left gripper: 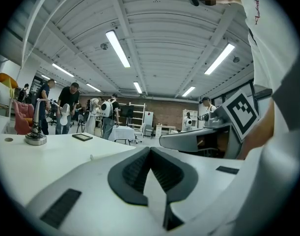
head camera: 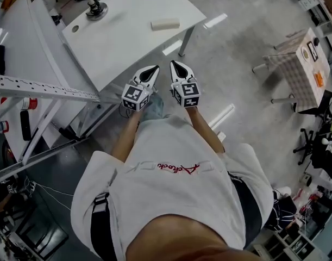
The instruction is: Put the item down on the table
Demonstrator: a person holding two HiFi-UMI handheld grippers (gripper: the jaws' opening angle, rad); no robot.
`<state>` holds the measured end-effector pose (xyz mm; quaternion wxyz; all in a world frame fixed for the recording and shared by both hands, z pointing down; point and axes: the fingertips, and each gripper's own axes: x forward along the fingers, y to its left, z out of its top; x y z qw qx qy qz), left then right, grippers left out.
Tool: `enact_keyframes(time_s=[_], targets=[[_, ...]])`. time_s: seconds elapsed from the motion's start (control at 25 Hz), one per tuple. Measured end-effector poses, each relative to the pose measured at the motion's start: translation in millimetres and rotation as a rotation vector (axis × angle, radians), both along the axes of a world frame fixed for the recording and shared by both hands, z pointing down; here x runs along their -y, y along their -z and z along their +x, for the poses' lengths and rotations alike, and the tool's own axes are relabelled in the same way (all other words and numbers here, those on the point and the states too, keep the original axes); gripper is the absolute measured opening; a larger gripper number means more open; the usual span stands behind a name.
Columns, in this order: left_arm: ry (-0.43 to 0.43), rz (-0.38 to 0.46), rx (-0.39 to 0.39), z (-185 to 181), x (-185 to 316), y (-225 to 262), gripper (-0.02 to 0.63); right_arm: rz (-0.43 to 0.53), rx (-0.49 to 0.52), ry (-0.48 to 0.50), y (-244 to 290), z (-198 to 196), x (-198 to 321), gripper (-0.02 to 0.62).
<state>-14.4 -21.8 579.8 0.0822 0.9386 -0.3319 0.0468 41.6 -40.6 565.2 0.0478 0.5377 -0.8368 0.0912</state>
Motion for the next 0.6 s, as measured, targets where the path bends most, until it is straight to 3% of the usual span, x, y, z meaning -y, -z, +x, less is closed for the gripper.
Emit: enact_keyframes(time_s=[0.6], targets=[[-0.006,0.031,0.004,16,-27,6,0.023,0.023,-0.011,0.007,6,11,-29,-0.006]])
